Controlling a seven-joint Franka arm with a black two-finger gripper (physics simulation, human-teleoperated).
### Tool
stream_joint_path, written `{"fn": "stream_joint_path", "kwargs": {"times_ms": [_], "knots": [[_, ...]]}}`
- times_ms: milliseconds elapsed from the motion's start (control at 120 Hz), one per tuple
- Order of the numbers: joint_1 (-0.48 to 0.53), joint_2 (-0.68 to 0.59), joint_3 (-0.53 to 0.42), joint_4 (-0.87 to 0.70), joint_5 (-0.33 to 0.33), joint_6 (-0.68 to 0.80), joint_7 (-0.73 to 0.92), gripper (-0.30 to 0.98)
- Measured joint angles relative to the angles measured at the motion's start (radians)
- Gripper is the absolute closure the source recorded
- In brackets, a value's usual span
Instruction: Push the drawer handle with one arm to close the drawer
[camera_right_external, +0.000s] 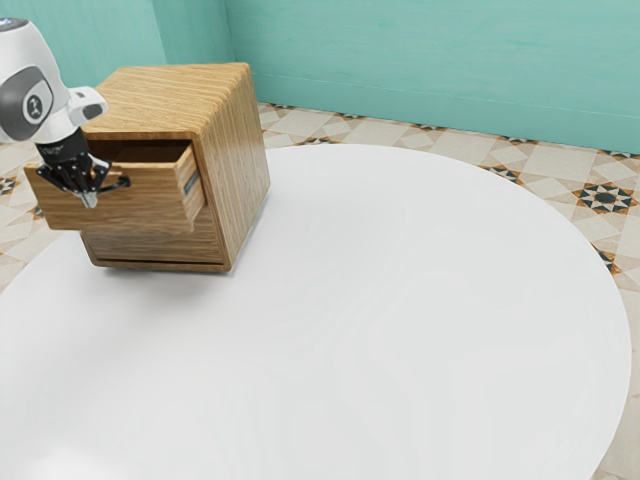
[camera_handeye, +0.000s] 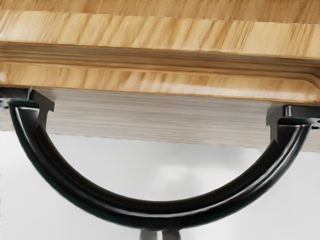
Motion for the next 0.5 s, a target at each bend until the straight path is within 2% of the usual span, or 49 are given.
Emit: {"fn": "stream_joint_path", "kwargs": {"times_ms": [500], "knots": [[-0.008, 0.118, -0.001, 0.145, 0.014, -0.003, 0.002, 0.79]]}}
